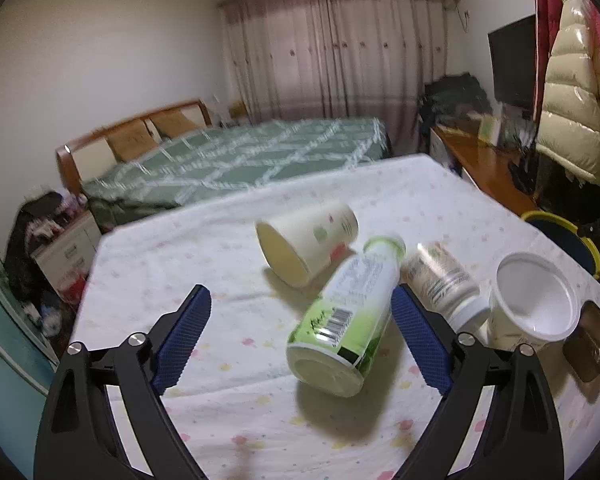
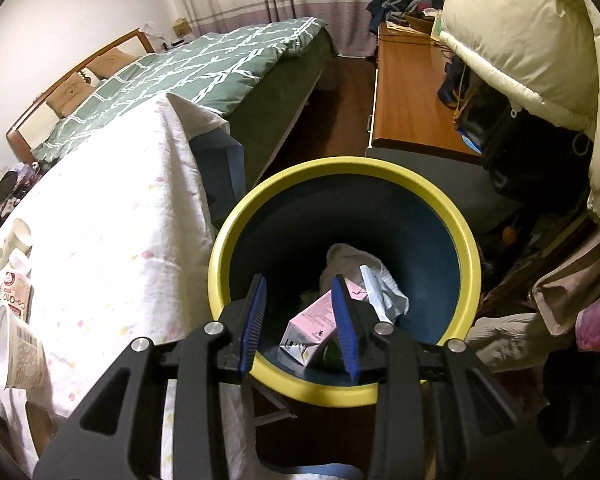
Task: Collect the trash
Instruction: 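Grasp the green-labelled plastic bottle with the left tool, then carry the green-labelled bottle to the yellow bin and release it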
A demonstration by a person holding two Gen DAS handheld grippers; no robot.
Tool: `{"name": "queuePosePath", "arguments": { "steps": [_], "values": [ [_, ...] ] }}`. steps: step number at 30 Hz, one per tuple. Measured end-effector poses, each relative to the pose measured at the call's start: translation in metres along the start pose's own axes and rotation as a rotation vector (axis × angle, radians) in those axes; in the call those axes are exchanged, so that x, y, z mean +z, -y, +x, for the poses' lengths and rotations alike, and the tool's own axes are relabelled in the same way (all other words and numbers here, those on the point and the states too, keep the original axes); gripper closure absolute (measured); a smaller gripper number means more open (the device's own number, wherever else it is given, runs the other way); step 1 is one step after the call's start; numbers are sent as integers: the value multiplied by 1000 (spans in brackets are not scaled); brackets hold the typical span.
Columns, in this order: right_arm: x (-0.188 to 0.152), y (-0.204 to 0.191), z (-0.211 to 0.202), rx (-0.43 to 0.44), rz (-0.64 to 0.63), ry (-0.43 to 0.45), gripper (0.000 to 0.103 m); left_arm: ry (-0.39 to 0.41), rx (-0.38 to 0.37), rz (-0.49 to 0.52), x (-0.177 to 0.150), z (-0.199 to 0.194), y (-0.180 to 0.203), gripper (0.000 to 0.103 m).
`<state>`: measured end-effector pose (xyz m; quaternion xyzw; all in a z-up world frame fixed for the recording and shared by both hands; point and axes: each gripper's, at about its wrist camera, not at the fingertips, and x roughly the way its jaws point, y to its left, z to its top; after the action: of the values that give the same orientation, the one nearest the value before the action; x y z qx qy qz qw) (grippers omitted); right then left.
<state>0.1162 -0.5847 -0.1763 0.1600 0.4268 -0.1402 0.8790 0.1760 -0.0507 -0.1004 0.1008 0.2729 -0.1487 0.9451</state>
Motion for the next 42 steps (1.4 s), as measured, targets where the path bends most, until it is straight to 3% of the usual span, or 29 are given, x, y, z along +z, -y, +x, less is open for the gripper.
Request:
{"name": "queuePosePath", "arguments": {
  "steps": [2,5,8,13,19,24,28,32,38,42],
  "values": [
    [-1,0,0,6,-1,-2,70,-45,-41,-31,-1,10,-7,22],
    [-3,-1,1,16,-4,-7,70,-70,-115,-69,-2,18,-15,23],
    [-4,-3,2,26,-6,-8,70,-107,-168,-48,-4,24,-11,28],
    [-5,-5,1,39,-11,-5,70,-164,-191,16,-7,37,2,41],
    [-5,-5,0,45,-14,-4,70,-211,-196,52,-11,44,3,42],
    [-5,-6,1,54,-15,-9,70,-239,-230,23,-12,48,-3,42],
    [-5,-8,0,59,-18,-9,70,-219,-237,3,-11,47,-6,43],
    [-4,-11,-4,67,-23,0,70,-131,-221,6,-5,28,-7,44],
    [-1,-15,-14,76,-32,22,70,7,-157,41,25,-6,-5,47],
    [-1,-17,-18,84,-38,29,70,43,-134,50,45,-19,-6,48]
  ]
}}
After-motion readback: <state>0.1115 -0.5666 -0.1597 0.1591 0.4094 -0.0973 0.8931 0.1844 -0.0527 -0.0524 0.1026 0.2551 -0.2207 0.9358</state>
